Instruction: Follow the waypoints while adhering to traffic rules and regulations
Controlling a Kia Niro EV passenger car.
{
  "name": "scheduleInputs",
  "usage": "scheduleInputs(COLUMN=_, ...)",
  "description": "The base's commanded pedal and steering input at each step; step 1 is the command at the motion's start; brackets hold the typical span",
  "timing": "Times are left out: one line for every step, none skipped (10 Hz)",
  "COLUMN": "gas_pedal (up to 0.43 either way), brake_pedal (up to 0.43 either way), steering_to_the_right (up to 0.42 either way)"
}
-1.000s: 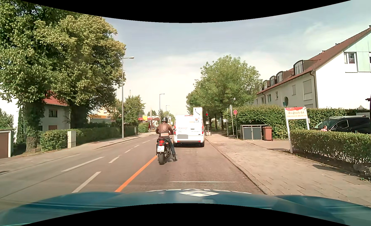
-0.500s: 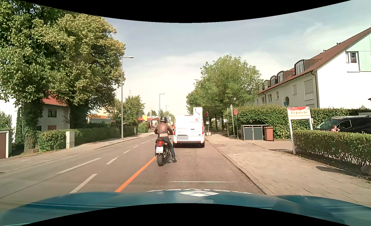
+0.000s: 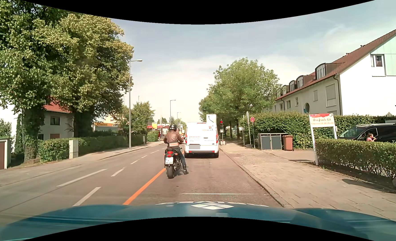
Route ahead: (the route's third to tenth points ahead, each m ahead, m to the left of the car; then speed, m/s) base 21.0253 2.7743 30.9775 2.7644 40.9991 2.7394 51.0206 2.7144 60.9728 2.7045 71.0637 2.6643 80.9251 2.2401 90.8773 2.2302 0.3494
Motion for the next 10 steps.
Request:
scheduleInputs(gas_pedal=0.0, brake_pedal=0.0, steering_to_the_right=-0.019)
scheduleInputs(gas_pedal=0.0, brake_pedal=0.0, steering_to_the_right=-0.02)
scheduleInputs(gas_pedal=0.0, brake_pedal=0.0, steering_to_the_right=-0.02)
scheduleInputs(gas_pedal=0.0, brake_pedal=0.0, steering_to_the_right=-0.02)
scheduleInputs(gas_pedal=0.0, brake_pedal=0.0, steering_to_the_right=-0.02)
scheduleInputs(gas_pedal=0.0, brake_pedal=0.0, steering_to_the_right=-0.02)
scheduleInputs(gas_pedal=0.0, brake_pedal=0.0, steering_to_the_right=-0.02)
scheduleInputs(gas_pedal=0.0, brake_pedal=0.0, steering_to_the_right=-0.02)
scheduleInputs(gas_pedal=0.0, brake_pedal=0.0, steering_to_the_right=-0.02)
scheduleInputs(gas_pedal=0.0, brake_pedal=0.0, steering_to_the_right=-0.018)
